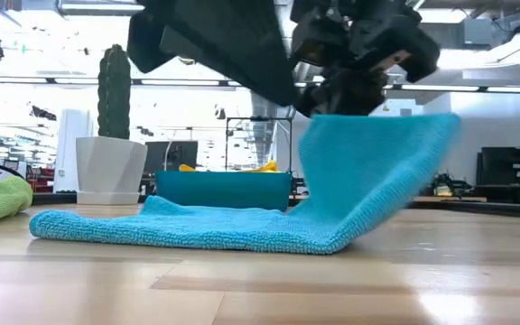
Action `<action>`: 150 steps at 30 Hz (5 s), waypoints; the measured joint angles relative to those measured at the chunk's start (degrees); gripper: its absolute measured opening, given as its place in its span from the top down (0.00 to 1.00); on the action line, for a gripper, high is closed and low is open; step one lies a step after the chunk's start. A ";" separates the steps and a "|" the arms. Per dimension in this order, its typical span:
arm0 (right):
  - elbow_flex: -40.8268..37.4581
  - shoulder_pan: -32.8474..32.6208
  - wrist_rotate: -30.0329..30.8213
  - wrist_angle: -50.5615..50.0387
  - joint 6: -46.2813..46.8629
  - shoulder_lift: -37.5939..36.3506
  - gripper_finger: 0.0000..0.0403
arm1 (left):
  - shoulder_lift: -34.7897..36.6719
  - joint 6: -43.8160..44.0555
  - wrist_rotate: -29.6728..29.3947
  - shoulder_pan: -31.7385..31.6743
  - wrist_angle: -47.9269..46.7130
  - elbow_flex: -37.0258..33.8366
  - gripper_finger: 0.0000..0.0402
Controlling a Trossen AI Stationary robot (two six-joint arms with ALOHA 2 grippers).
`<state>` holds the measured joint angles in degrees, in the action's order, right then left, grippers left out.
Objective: Fold microfiber towels
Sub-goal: Fold the blue towel
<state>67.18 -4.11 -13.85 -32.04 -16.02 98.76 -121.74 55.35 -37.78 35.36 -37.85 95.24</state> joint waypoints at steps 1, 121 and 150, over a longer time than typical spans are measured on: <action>0.00 0.23 -0.05 0.88 0.32 0.00 0.97 | -0.12 0.02 -0.12 0.00 -1.87 0.24 1.00; -20.93 -17.24 24.51 27.87 58.61 -5.26 0.94 | 0.47 4.15 -2.26 -3.60 -1.99 -8.02 1.00; -20.33 -18.66 24.28 25.01 59.05 -6.53 0.94 | -5.23 8.45 -5.49 -7.66 49.41 -20.59 1.00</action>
<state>46.85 -22.76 10.43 -7.04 43.03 92.23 -126.98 63.79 -43.26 27.70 11.56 74.65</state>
